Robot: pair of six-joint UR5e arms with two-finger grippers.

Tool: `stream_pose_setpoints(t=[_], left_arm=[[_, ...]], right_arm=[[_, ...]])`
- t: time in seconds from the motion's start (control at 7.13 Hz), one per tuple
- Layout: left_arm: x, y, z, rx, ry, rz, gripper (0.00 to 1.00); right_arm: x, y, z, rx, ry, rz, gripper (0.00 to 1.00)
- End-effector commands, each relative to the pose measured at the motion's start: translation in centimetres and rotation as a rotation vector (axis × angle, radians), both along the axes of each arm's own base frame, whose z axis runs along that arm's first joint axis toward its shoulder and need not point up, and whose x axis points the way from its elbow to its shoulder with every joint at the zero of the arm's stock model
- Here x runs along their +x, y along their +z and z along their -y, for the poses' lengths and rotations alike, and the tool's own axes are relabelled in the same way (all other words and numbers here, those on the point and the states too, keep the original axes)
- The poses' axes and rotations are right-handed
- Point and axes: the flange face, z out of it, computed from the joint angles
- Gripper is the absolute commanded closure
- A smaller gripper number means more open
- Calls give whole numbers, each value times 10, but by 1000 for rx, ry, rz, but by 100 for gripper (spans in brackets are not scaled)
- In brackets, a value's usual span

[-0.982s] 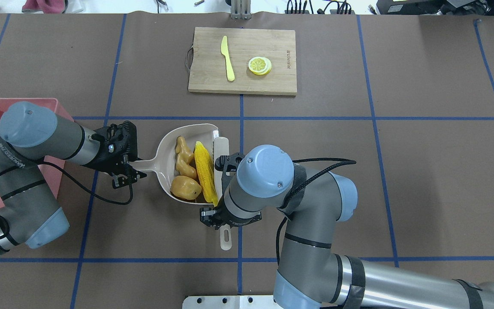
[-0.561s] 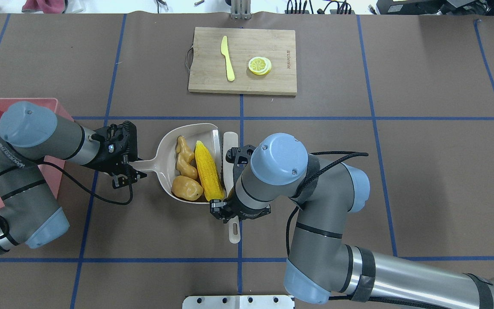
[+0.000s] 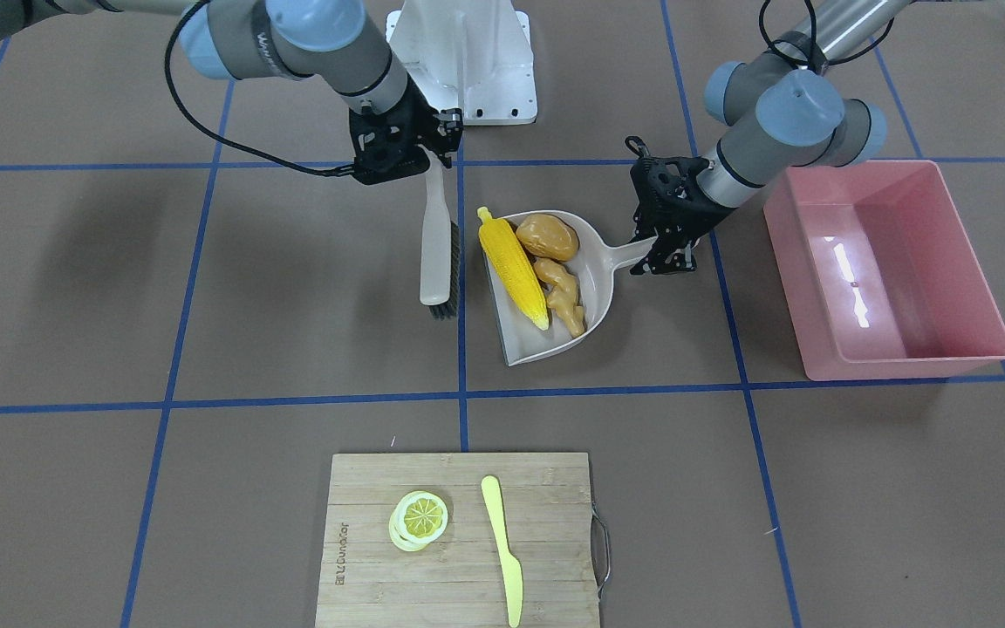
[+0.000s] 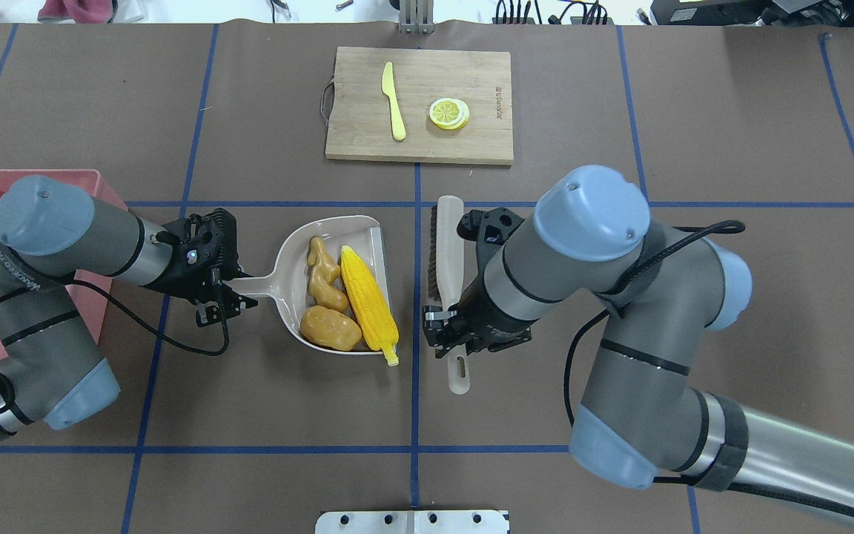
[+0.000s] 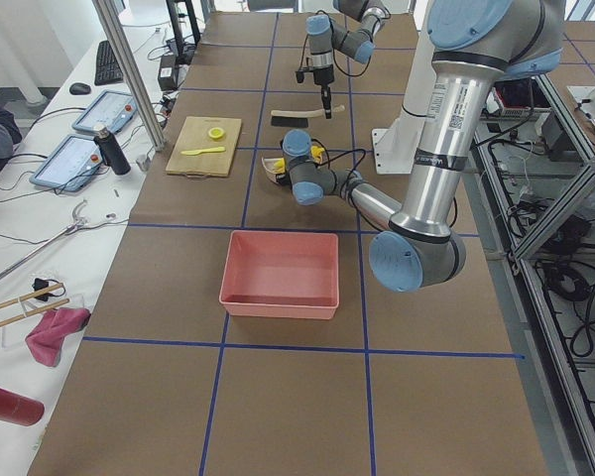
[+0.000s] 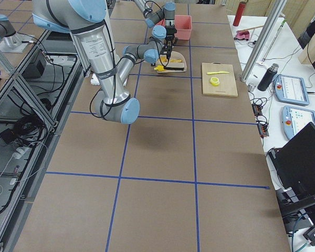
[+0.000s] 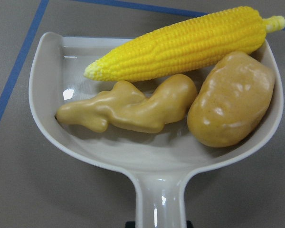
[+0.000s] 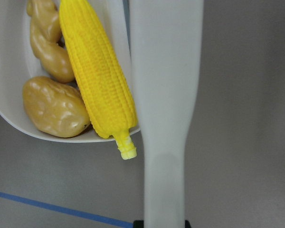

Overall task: Sweep and dump trash into bin
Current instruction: 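Lift the brush away and carry it back with the right gripper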

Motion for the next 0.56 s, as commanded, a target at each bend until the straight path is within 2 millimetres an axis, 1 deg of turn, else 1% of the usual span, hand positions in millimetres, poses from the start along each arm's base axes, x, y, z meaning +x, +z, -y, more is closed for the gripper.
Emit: stream_pose_setpoints(t=[0.0,0.14,0.28,0.42], left_arm=[[-1,-1,-1,8,-1,-16,100],[-1,0,-1,17,0,-33,100],[-5,2,-4,18,0,-34,100],[-10,2,-8,37,2,-63,100]], right_arm=[[46,29,30,-23,48,-24,100],[77,43,45,-13,90,-33,100],[118,80,52,41,92,-65,100],[154,114,61,91,80,-94,100]])
